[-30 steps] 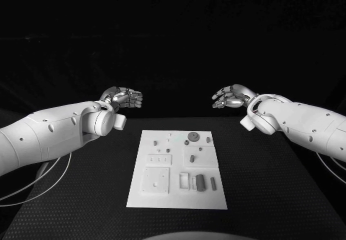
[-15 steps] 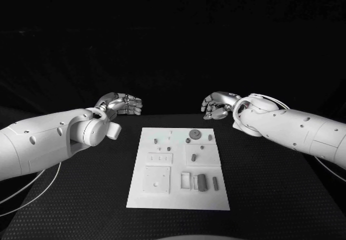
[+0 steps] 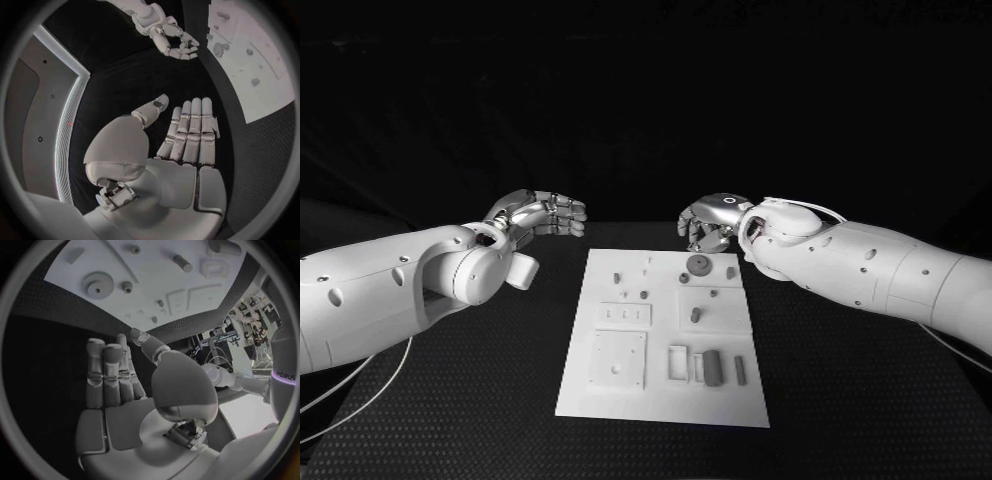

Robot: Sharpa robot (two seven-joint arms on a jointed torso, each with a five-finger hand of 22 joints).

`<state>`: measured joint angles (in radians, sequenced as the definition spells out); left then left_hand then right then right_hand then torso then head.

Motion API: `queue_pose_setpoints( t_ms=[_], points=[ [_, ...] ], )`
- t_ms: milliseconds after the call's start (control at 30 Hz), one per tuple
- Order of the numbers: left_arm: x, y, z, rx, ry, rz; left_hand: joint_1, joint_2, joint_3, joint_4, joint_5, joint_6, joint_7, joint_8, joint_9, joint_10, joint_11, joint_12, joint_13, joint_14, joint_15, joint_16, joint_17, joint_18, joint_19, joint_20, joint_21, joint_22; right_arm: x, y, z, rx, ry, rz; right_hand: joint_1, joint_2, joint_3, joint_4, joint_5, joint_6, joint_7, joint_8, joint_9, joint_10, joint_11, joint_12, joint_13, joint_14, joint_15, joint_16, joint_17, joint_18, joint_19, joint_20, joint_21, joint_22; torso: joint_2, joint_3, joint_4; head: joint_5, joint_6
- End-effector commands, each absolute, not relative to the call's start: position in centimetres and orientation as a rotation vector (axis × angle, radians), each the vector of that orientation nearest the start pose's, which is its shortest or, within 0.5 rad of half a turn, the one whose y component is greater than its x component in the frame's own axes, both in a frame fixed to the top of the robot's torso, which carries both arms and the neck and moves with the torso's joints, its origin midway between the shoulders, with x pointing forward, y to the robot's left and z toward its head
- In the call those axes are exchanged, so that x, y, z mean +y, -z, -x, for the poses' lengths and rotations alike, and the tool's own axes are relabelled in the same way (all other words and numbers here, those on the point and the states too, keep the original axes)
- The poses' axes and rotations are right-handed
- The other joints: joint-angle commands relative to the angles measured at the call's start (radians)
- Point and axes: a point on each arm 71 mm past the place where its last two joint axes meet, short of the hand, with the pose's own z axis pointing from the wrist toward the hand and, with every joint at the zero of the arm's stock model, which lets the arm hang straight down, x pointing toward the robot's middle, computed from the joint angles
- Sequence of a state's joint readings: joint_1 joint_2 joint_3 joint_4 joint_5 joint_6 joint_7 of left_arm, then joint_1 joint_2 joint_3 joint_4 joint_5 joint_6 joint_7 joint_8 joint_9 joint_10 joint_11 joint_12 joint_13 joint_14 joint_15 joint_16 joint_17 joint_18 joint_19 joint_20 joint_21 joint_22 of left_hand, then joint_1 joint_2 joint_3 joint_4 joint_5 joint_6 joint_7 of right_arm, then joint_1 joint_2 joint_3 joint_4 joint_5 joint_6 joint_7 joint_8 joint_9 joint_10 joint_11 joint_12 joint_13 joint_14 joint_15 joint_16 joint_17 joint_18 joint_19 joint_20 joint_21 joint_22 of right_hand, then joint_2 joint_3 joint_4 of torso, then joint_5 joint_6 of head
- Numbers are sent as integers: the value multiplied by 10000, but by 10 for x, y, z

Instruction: Assemble the parts on the task board

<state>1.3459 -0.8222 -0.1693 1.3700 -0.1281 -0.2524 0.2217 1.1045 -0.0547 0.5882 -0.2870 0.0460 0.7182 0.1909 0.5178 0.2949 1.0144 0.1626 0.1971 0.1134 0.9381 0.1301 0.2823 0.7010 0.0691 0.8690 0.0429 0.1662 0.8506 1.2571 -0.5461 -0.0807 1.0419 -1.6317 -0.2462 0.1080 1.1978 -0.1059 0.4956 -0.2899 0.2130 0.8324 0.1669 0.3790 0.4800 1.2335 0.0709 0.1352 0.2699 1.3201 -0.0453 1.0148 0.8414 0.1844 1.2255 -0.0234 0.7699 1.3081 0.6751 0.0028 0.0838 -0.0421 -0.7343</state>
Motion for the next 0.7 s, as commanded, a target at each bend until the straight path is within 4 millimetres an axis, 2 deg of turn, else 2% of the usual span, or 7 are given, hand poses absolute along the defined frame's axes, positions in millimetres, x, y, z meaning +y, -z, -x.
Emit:
queue_pose_setpoints(
  t_ms=[33, 167, 200, 333, 467, 533, 700],
  points=[
    [239, 165, -523, 16024, 13388, 9614, -116, -15, -76, -5, 35, -84, 170, -61, -19, -20, 51, -46, -14, 43, 44, -47, -9, -112, 64, -39, -51, -6, -171, 203, -562, 16310, -4567, 5446, -148, -23, 65, 8, -7, 16, 67, -95, 10, -159, 71, -145, 2, -19, 106, 89, 18, 774, -59, -56, 140, 267, 194, -27, 153, -83, 36],
    [237, 165, -522, 16054, 13456, 9606, -138, -10, -92, 1, 35, -83, 171, -71, -23, -16, 54, -59, -20, 43, 44, -53, -9, -118, 67, -42, -59, -10, -170, 210, -561, 16710, -4265, 5560, -289, -95, 86, 26, -8, -17, 96, -176, 9, -623, 234, -495, -93, -56, 256, 165, 19, 774, -113, -65, 279, 252, 296, -32, 228, -125, 29],
    [237, 165, -522, 16053, 13459, 9612, -142, -9, -95, 2, 35, -82, 172, -72, -24, -16, 54, -61, -20, 43, 45, -54, -9, -119, 68, -42, -60, -11, -170, 211, -561, 16753, -4248, 5555, -313, -106, 89, 30, -8, -29, 103, -192, 6, -698, 266, -549, -112, -64, 287, 174, 18, 774, -120, -65, 294, 250, 317, -43, 238, -133, 40],
    [237, 165, -522, 16079, 13475, 9660, -164, -1, -109, 6, 35, -80, 174, -81, -27, -11, 56, -73, -25, 45, 44, -60, -9, -124, 71, -45, -67, -15, -172, 218, -560, 16917, -4209, 5511, -478, -184, 132, 62, -6, -139, 126, -317, -37, -1108, 437, -733, -237, -148, 454, 202, -9, 774, -196, -49, 341, 230, 422, -40, 311, -166, 36],
    [237, 165, -521, 16110, 13507, 9665, -197, 1, -132, 11, 35, -76, 183, -92, -31, -4, 57, -88, -32, 46, 44, -68, -9, -130, 76, -49, -77, -20, -172, 222, -560, 16977, -4194, 5461, -708, -250, 172, 168, -9, -310, 157, -475, -127, -1346, 514, -720, -341, -182, 531, 252, -37, 774, -217, -34, 382, 218, 513, -26, 341, -195, 67],
    [238, 165, -520, 16114, 13516, 9696, -206, 2, -138, 11, 35, -75, 184, -95, -32, -2, 56, -94, -34, 47, 44, -70, -8, -132, 77, -50, -80, -21, -172, 222, -559, 17022, -4180, 5451, -885, -366, 143, 249, -17, -291, 236, -486, -140, -1388, 530, -717, -370, -198, 546, 264, -51, 774, -229, -24, 389, 215, 547, -17, 349, -222, 72],
    [243, 165, -519, 16062, 13428, 9798, -236, 1, -159, 13, 35, -73, 186, -106, -36, 1, 58, -110, -41, 48, 44, -78, -8, -137, 83, -54, -88, -25, -175, 222, -558, 17006, -3978, 5548, -1036, -490, 159, 275, -13, -268, 247, -502, -154, -1434, 545, -705, -417, -208, 560, 296, -74, 774, -242, -35, 403, 210, 622, 5, 361, -265, 97]
  ],
)
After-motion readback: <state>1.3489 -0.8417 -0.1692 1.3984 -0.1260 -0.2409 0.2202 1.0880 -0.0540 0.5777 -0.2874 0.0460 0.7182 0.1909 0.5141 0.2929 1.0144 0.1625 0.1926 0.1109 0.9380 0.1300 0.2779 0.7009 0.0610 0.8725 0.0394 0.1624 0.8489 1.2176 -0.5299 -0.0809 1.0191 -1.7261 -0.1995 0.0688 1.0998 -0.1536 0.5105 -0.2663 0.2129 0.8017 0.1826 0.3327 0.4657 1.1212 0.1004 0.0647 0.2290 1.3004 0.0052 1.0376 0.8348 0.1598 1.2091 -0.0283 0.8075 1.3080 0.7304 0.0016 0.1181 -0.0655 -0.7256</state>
